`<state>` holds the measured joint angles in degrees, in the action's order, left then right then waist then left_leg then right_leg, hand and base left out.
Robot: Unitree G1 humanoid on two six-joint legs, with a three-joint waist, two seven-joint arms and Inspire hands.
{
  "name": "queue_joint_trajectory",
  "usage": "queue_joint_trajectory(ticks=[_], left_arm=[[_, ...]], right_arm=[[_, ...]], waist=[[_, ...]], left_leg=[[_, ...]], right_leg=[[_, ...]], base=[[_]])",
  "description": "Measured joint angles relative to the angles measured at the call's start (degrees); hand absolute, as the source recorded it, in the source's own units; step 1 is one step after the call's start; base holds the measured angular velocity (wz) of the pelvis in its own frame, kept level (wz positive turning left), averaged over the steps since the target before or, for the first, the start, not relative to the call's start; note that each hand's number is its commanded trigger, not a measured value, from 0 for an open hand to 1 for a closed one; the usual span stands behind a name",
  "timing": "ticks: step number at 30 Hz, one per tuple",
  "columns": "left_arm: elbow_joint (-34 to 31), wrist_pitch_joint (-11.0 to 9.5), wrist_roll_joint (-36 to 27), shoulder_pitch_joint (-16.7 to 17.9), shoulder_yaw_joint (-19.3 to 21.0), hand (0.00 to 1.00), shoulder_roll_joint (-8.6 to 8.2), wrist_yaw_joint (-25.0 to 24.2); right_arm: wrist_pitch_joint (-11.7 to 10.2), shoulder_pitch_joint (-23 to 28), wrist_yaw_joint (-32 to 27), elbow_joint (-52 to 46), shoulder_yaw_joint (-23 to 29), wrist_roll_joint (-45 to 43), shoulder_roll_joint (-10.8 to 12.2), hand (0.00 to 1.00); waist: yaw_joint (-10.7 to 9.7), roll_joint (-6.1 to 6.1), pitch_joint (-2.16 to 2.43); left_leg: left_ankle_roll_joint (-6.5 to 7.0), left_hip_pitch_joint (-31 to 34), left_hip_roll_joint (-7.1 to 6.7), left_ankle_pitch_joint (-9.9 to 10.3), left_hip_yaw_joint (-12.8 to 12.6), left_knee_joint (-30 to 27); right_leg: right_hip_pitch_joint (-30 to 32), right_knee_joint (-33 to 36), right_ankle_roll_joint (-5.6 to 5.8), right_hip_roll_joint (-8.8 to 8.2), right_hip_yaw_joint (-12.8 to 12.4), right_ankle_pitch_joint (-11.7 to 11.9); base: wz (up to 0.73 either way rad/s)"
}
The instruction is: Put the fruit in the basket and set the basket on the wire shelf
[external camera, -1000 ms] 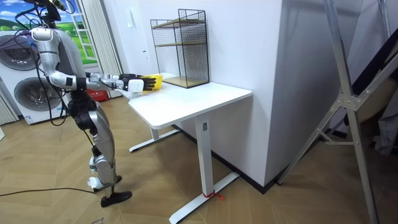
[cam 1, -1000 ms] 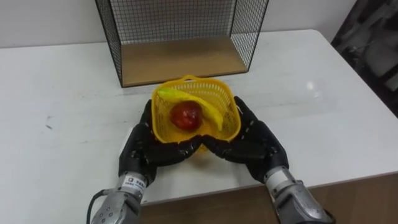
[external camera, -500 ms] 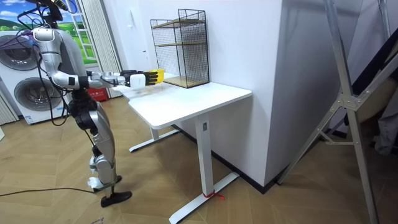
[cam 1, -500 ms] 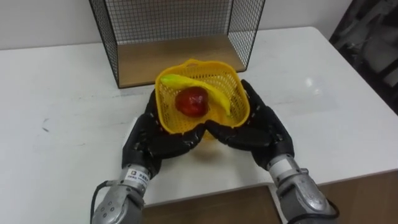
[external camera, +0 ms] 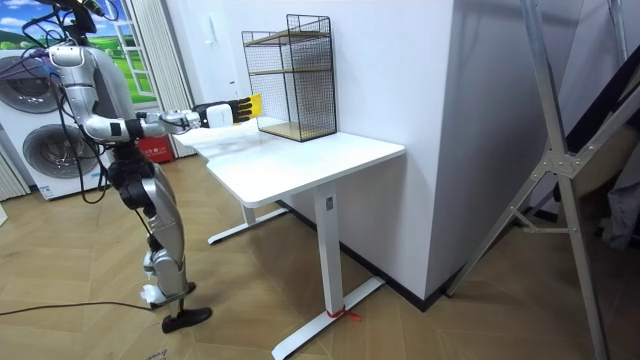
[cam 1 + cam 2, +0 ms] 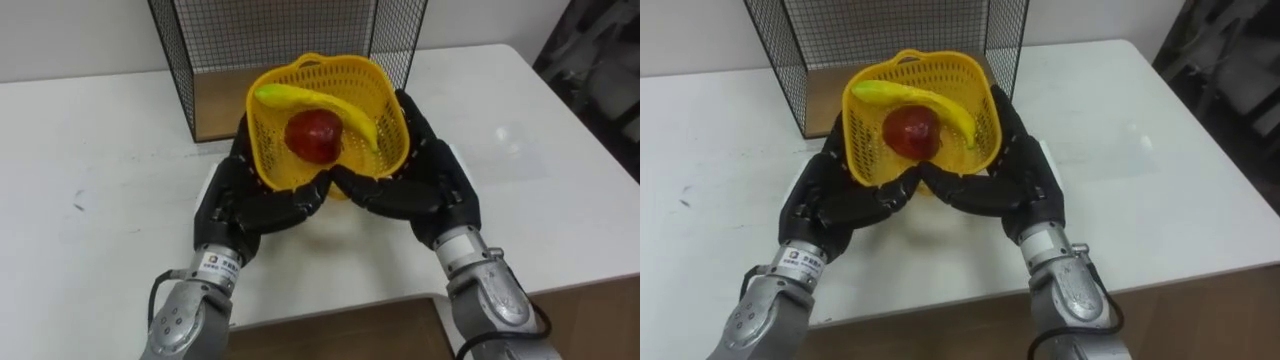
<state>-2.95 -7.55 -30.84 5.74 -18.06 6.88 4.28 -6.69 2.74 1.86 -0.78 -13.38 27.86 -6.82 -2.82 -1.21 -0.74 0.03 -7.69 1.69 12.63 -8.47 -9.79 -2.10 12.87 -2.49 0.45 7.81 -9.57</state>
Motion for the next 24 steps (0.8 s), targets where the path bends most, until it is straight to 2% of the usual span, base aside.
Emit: queue_joint_trajectory(ticks=[5, 6, 8, 10, 12, 13, 14, 15, 16, 17, 18, 19, 20, 21, 22, 23, 24], left_arm=[[-0.6, 0.03, 0.01, 0.01, 0.48, 0.0, 0.05, 0.0], [-1.11, 0.01, 0.08, 0.01, 0.55, 0.0, 0.12, 0.0], [-1.56, -0.08, 0.07, 0.01, 0.63, 0.0, 0.11, 0.0], [-1.59, -0.1, 0.03, -0.01, 1.11, 0.0, 0.11, -0.01], [-1.59, -0.17, -0.04, 0.09, 1.52, 0.0, 0.28, -0.01], [-1.63, -0.17, 0.0, 0.19, 1.59, 0.0, 0.4, -0.01], [-1.65, -0.17, 0.05, 0.26, 1.75, 0.0, 0.43, -0.01], [-1.65, -0.29, 0.07, 0.26, 1.84, 0.0, 0.46, -0.11], [-1.65, -0.36, 0.02, 0.26, 1.9, 0.0, 0.44, -0.16], [-1.65, -0.37, -0.01, 0.26, 2.14, 0.0, 0.46, -0.19], [-1.6, -0.37, -0.2, 0.39, 2.27, 0.0, 0.57, -0.19], [-1.61, -0.41, -0.35, 0.44, 2.25, 0.0, 0.6, -0.19], [-1.63, -0.56, -0.37, 0.44, 1.88, 0.0, 0.56, -0.27], [-1.62, -0.65, -0.33, 0.44, 1.64, 0.0, 0.42, -0.29], [-1.63, -0.69, -0.3, 0.44, 1.67, 0.0, 0.33, -0.29], [-1.66, -0.89, -0.24, 0.5, 1.65, 0.0, 0.42, -0.31], [-1.65, -0.99, -0.26, 0.76, 1.78, 0.0, 0.48, -0.35]], right_arm=[[-0.07, 0.0, 0.02, 0.0, -0.12, 0.14, 0.23, 0.0], [-0.29, -0.02, 0.02, -0.01, -0.33, 0.57, 0.35, 0.0], [-1.16, -0.01, 0.02, -0.01, -0.43, 0.57, 0.48, 0.0], [-1.57, -0.05, 0.32, -0.05, -0.57, 0.75, 0.45, 0.0], [-1.57, 0.24, 0.59, -0.02, -0.97, 1.39, 0.44, 0.0], [-1.57, 0.35, 0.64, -0.03, -0.97, 1.46, 0.46, 0.0], [-1.57, 0.46, 0.85, -0.03, -0.97, 1.34, 0.4, 0.0], [-1.65, 0.43, 1.2, -0.03, -0.96, 1.32, 0.41, 0.0], [-1.81, 0.43, 1.47, -0.03, -0.93, 1.33, 0.37, 0.0], [-1.96, 0.44, 1.97, -0.02, -0.95, 1.42, 0.23, 0.0], [-1.97, 0.61, 2.07, 0.08, -1.06, 1.59, 0.29, 0.0], [-1.97, 0.62, 2.1, 0.07, -1.09, 2.09, 0.11, 0.0], [-1.98, 0.5, 2.14, 0.05, -0.97, 2.79, -0.57, 0.0], [-1.96, 0.51, 2.18, 0.06, -0.88, 2.86, -0.59, 0.0], [-1.96, 0.51, 2.18, 0.06, -0.88, 2.84, -0.55, 0.0], [-1.89, 0.54, 2.22, 0.12, -0.95, 2.77, -0.48, 0.0], [-1.74, 0.94, 2.54, 0.1, -1.12, 2.73, -0.44, 0.0]], waist=[[0.48, -0.15, -0.07], [0.68, -0.48, -0.24], [0.97, -1.07, -0.26], [1.24, -1.38, -0.31], [1.78, -1.93, -0.46], [2.01, -2.19, -0.39], [2.31, -2.39, -0.43], [2.96, -2.21, -0.39], [3.19, -1.94, -0.43], [3.23, -1.28, -0.49], [3.3, -1.18, -0.48], [3.46, -1.16, -0.32], [3.75, -1.18, -0.18], [4.06, -1.22, -0.15], [4.35, -1.22, -0.14], [5.12, -0.84, 0.08], [5.04, -1.28, 0.48]], left_leg=[[0.0, 0.02, 0.05, 0.0, 0.01, -0.18], [-0.01, 0.22, 0.03, 0.01, 0.03, -0.75], [-0.06, 1.09, 0.28, 0.12, 0.21, -2.27], [-0.25, 2.23, 0.66, 1.39, -0.17, -5.2], [-1.06, 5.38, 1.73, 3.97, -0.23, -13.45], [-1.11, 6.16, 1.93, 4.33, -0.24, -15.73], [-1.1, 7.77, 2.75, 4.65, -0.29, -20.43], [-1.11, 9.84, 3.76, 4.63, -0.28, -25.63], [-1.11, 10.91, 4.48, 4.62, -0.19, -28.25], [-1.11, 13.75, 5.84, 4.23, 0.65, -33.89], [-1.37, 16.27, 5.57, 3.83, 2.93, -37.36], [-1.29, 16.98, 4.86, 4.38, 3.65, -36.35], [-0.78, 19.19, 3.22, 4.85, 3.96, -32.54], [-1.0, 21.38, 1.73, 4.38, 3.62, -26.84], [-1.34, 22.33, 1.34, 3.53, 3.54, -23.2], [-0.74, 23.34, 0.97, -1.48, 3.15, -17.46], [-0.06, 22.82, 0.23, -5.04, 3.41, -15.0]], right_leg=[[0.14, 0.26, -0.02, -0.01, 0.08, -0.01], [0.44, 0.85, -0.15, -0.15, 0.06, -0.21], [1.27, 2.37, -0.21, -0.31, 0.14, -0.91], [2.38, 4.64, -0.48, -0.31, 0.16, -2.06], [3.92, 8.35, -1.11, -0.16, 0.18, -4.3], [4.21, 9.4, -1.28, -0.2, 0.07, -5.0], [4.08, 10.28, -1.58, 0.01, -0.71, -5.8], [3.89, 10.5, -2.0, 1.05, -1.55, -6.03], [3.75, 10.64, -2.37, 1.65, -1.68, -6.02], [2.91, 10.89, -3.09, 2.75, -1.75, -6.17], [2.54, 11.24, -3.5, 3.15, -2.12, -6.58], [2.53, 11.34, -3.55, 3.06, -2.35, -6.69], [2.69, 11.32, -3.92, 2.71, -2.98, -7.03], [2.67, 11.25, -3.82, 2.36, -3.73, -7.21], [2.68, 11.27, -3.72, 2.35, -4.0, -7.28], [2.71, 11.85, -3.52, 2.12, -4.36, -7.55], [2.48, 12.29, -3.06, 2.0, -5.01, -8.57]], base=[[0.0], [-0.03], [0.0], [-0.02], [-0.07], [-0.09], [-0.18], [-0.22], [-0.22], [-0.05], [0.0], [-0.08], [-0.28], [-0.33], [-0.52], [-0.52], [-0.35]])
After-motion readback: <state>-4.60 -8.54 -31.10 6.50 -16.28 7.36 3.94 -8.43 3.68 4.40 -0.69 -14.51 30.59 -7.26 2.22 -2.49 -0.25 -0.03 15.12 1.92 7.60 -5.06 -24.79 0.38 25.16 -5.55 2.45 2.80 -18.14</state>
